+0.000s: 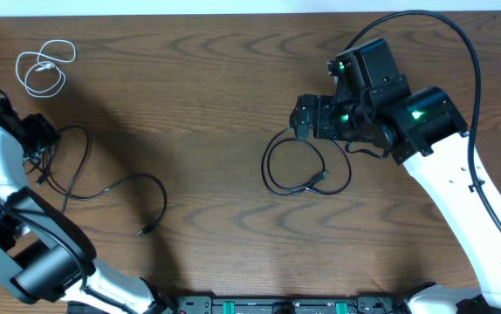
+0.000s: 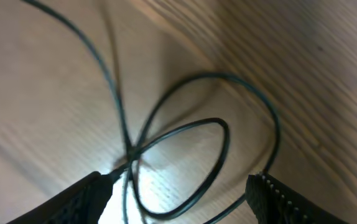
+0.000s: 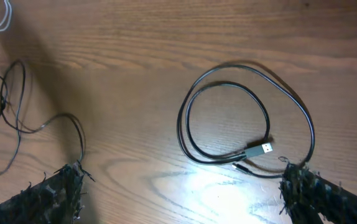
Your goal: Untangle cables
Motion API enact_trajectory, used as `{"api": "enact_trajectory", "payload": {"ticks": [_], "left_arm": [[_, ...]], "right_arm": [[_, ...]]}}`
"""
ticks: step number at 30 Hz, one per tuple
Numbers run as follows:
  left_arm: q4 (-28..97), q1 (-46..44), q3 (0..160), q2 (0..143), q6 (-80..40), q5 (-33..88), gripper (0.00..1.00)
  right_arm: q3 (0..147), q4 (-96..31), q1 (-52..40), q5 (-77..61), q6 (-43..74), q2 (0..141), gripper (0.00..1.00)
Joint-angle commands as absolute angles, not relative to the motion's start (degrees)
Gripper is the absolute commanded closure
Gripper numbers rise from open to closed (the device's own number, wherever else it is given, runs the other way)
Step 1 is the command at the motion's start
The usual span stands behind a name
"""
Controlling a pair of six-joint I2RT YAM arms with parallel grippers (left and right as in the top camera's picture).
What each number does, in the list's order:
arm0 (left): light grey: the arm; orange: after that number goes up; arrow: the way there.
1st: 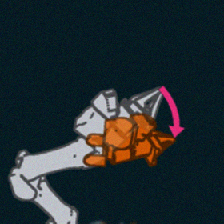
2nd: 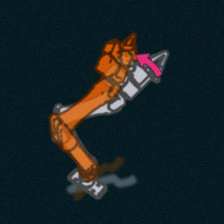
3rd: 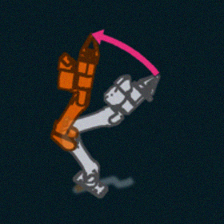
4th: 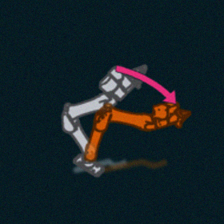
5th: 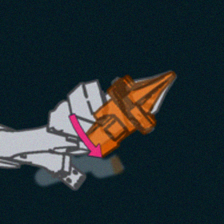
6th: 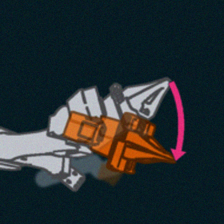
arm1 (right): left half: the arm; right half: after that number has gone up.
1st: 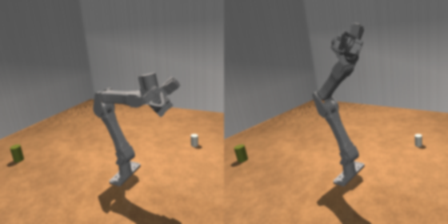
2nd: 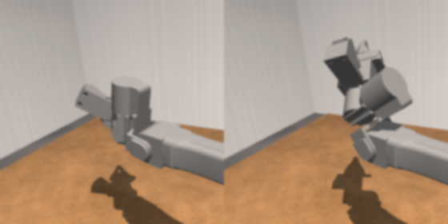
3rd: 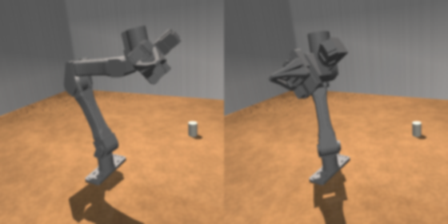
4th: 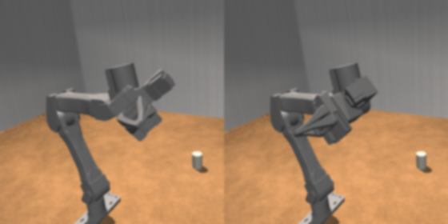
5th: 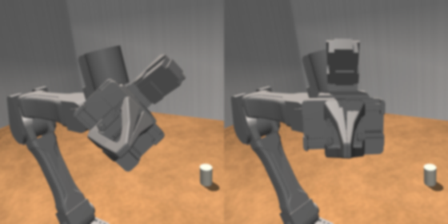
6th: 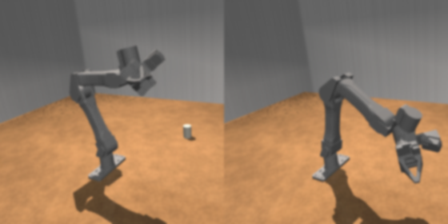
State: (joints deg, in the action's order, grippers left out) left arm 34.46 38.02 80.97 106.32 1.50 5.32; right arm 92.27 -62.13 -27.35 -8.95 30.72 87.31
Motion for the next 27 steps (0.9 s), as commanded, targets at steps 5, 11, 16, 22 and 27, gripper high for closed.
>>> {"api": "enact_trajectory", "payload": {"ticks": [5, 11, 16, 22, 27], "left_arm": [[34.54, 37.89, 79.75, 108.38, 4.08, 8.16, 0.34], [32.14, 37.89, 76.14, 108.53, 4.08, 8.12, 0.45], [31.88, 37.89, 75.57, 108.62, 4.08, 8.12, 0.50], [31.57, 37.89, 75.66, 107.44, 3.99, 8.16, 0.92], [31.51, 37.95, 75.68, 101.45, 2.04, 8.16, 0.92]], "right_arm": [[92.01, -60.99, -27.86, -8.49, 29.91, 87.57, 0.01], [92.01, -61.14, -27.86, -8.49, 29.91, 87.66, 0.01], [92.01, -61.17, -27.86, -8.49, 29.91, 87.66, 0.01], [92.01, -61.71, -27.86, -8.49, 29.91, 87.66, 0.01], [92.01, -61.95, -27.86, -8.49, 29.91, 87.66, 0.01]]}}
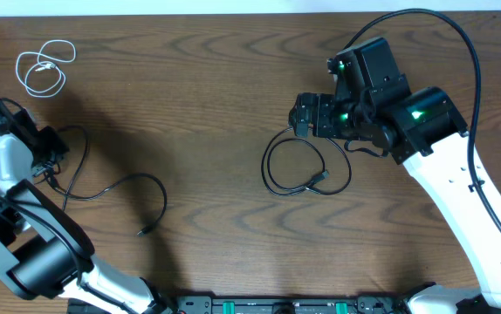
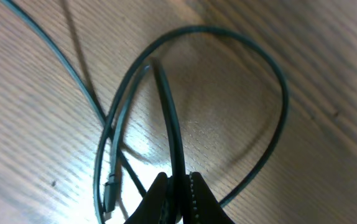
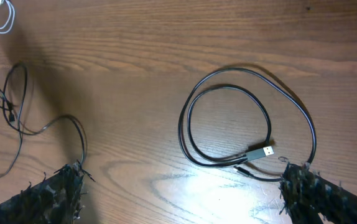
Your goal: Untangle cables
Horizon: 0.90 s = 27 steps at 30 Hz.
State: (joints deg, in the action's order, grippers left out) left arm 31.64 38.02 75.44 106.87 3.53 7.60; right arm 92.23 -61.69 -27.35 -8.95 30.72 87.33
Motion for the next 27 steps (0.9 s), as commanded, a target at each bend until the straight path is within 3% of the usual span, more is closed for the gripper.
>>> {"api": "enact_trajectory", "payload": {"ticks": [1, 10, 15, 27], "left_arm": [[31.07, 37.95, 75.68, 99.31, 0.99, 8.19, 0.92], [24.23, 37.95, 75.68, 77.93, -23.92, 8.19, 0.93], [25.34, 37.95, 75.66, 70.19, -25.61, 6.50, 0.92], [45.30, 37.95, 74.37, 76.36, -25.61, -25.41, 0.92]], "right_arm": [[92.01, -62.02, -27.86, -8.49, 29.91, 87.66, 0.01], [92.01, -63.57, -27.86, -8.49, 29.89, 87.66, 0.01], [92.01, -64.53, -27.86, -8.49, 29.43, 87.66, 0.01], [92.01, -65.80, -27.86, -8.51, 29.02, 87.66, 0.01]]}}
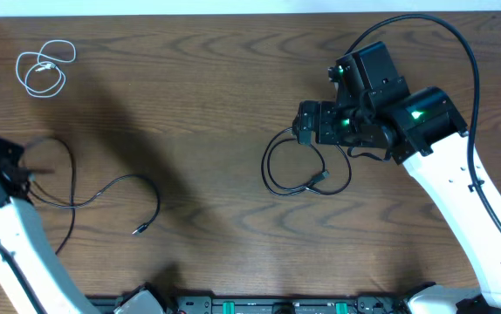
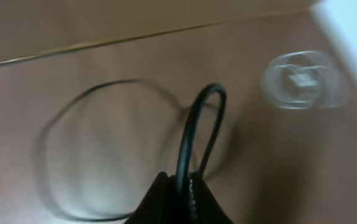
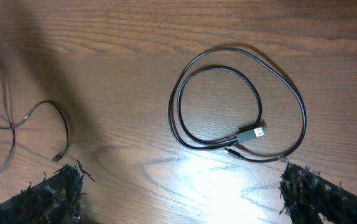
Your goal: Untangle cables
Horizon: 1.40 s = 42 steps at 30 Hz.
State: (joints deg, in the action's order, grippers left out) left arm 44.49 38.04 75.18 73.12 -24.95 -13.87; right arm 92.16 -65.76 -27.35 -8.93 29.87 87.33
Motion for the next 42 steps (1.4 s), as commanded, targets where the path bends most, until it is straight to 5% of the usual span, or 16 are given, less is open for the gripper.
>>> {"api": "enact_trajectory", "payload": {"ticks": [1, 2, 5, 9, 12, 14, 19, 28, 42], "left_arm": [[45.52, 37.95, 73.91, 77.67, -25.63, -25.21, 0.92], [45.80, 37.95, 73.45, 79.11, -25.65, -24.29, 0.92], [46.30, 37.93, 73.25, 82.61, -25.61, -18.65, 0.71], [46.33, 37.95, 73.25, 85.82, -25.61, -10.26, 0.66], [46.76, 37.93, 73.23, 87.20, -25.63, -7.92, 0.41], [46.92, 37.95, 73.23, 88.20, -25.85, -7.03, 0.34], [47.35, 37.95, 73.23, 89.86, -25.82, -3.60, 0.34], [48.93, 37.34, 73.23, 89.91, -22.57, 26.30, 0.34], [60.34, 20.88, 65.41, 89.91, -22.61, 18.35, 0.34]], "right_arm": [[92.01, -65.80, -27.86, -8.49, 29.02, 87.66, 0.01], [92.01, -65.80, -27.86, -8.49, 29.02, 87.66, 0.01], [92.01, -65.80, -27.86, -8.49, 29.02, 87.66, 0.01], [92.01, -65.71, -27.86, -8.49, 29.04, 87.66, 0.01], [92.01, -65.32, -27.86, -8.49, 29.04, 87.66, 0.01], [92.01, -65.12, -27.86, -8.49, 29.06, 87.66, 0.01], [92.01, -65.06, -27.86, -8.49, 29.04, 87.66, 0.01], [92.01, -64.47, -27.86, -8.51, 29.08, 87.68, 0.01], [92.01, -63.64, -27.86, -9.61, 29.71, 87.68, 0.01]]}}
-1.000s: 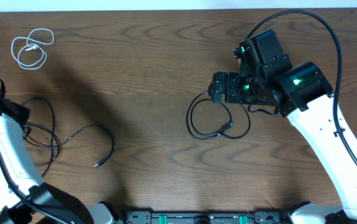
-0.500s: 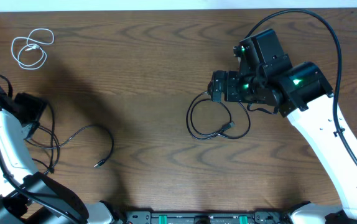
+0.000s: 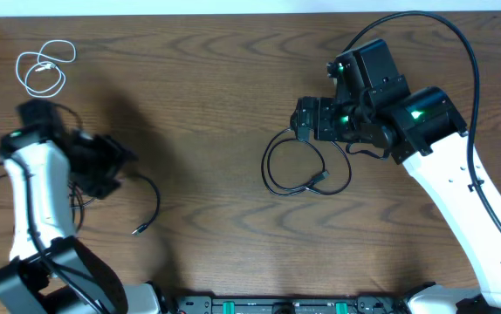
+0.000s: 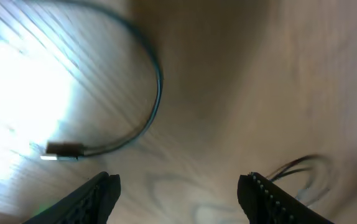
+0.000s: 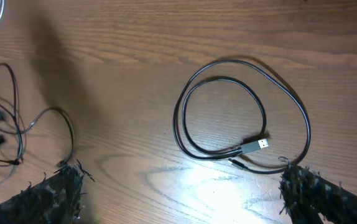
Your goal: Untangle cables
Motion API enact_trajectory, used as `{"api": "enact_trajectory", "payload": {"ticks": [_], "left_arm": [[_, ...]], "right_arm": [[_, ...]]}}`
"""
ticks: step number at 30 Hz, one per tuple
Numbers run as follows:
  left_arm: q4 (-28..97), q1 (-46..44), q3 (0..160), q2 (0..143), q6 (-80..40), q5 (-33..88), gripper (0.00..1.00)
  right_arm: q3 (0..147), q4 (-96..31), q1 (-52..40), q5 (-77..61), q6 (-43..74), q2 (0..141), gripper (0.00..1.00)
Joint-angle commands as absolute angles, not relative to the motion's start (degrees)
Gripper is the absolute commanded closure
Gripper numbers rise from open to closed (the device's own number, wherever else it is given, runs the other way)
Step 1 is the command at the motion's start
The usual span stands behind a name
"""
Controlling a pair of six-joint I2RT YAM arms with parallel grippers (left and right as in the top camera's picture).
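A thin black cable lies loose at the left of the table, its small plug on the wood. My left gripper hovers over it, open, with nothing between its fingers; that view is blurred. A thicker black USB cable lies coiled right of the middle, its silver plug inside the loop. My right gripper hangs open above the coil's far edge, holding nothing. A white cable lies coiled at the far left corner.
The table's left edge runs close to the white coil. My left arm covers part of the thin cable's loops. The right arm's thick hose arches over the far right of the table.
My left gripper was shut on the thin black cable at the far left edge. Now it is open and farther right, and the cable lies on the table. The right gripper stays open.
My left gripper stood open around the thin cable's crossed loops. Then it was shut on a strand there, and later held it near the left edge, with the cable drawn left. Now the cable is let go and lies in looser loops. The right arm hardly moved.
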State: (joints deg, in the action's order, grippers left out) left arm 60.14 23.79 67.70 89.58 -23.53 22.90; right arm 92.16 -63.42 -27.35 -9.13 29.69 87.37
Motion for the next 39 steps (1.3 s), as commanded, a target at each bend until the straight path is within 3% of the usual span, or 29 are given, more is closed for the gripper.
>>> {"api": "enact_trajectory", "payload": {"ticks": [1, 10, 13, 16, 31, 39], "left_arm": [[59.92, 19.27, 64.07, 89.91, -22.57, 16.36, 0.34], [53.63, 12.40, 55.24, 89.91, -25.50, 8.27, 0.35], [50.02, 11.29, 52.51, 89.91, -26.04, 8.29, 0.38], [47.51, 9.80, 50.41, 89.91, -26.00, 8.25, 0.49], [42.96, 5.39, 48.93, 89.93, -25.32, -3.84, 0.48], [37.65, 5.37, 46.33, 89.93, -25.34, 0.54, 0.49]], "right_arm": [[92.01, -63.70, -27.86, -9.61, 29.71, 87.68, 0.01], [92.01, -63.79, -27.86, -9.58, 29.71, 87.68, 0.01], [92.01, -63.42, -27.86, -9.58, 29.71, 87.68, 0.01], [92.01, -63.26, -27.86, -9.58, 29.71, 87.68, 0.01], [92.01, -62.98, -27.86, -9.58, 29.71, 87.68, 0.01], [92.01, -62.76, -27.86, -9.58, 29.71, 87.68, 0.01]]}}
